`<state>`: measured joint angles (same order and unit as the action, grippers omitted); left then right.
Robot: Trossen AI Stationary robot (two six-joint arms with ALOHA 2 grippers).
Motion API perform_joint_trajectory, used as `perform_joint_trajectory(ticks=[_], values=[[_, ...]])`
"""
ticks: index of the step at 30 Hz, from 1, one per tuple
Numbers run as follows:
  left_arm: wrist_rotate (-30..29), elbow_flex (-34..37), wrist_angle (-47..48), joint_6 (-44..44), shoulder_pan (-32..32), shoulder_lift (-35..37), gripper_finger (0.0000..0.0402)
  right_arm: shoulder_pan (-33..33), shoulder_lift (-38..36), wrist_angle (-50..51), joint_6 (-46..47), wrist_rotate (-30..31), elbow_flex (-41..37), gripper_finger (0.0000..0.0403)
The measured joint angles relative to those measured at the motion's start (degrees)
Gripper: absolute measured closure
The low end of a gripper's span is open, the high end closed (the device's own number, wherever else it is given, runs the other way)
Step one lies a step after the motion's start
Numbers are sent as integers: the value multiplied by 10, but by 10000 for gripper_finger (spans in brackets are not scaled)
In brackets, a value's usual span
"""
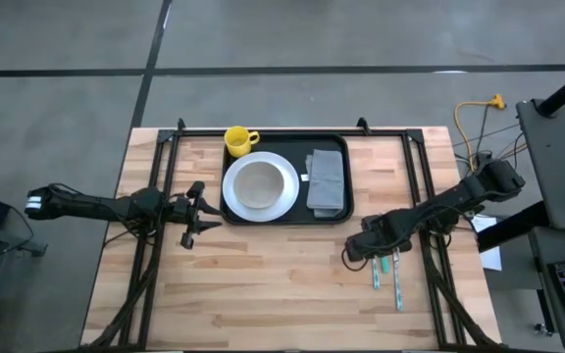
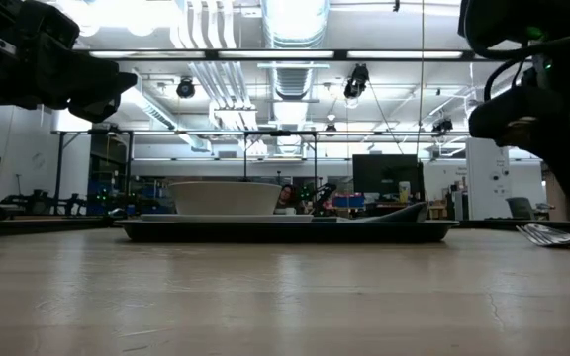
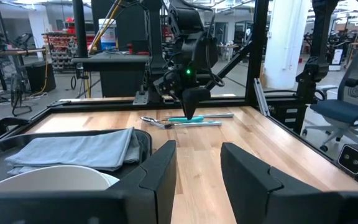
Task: Set up tray
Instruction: Put the blue fork on the gray napkin
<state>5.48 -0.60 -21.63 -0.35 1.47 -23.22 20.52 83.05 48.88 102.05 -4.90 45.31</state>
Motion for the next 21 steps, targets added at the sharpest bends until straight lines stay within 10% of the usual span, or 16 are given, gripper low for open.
perform_joint_trajectory(ticks=[21], values=[[0,0,0,0,0,0,294,4,-1,-112,26,-1,-85,329]])
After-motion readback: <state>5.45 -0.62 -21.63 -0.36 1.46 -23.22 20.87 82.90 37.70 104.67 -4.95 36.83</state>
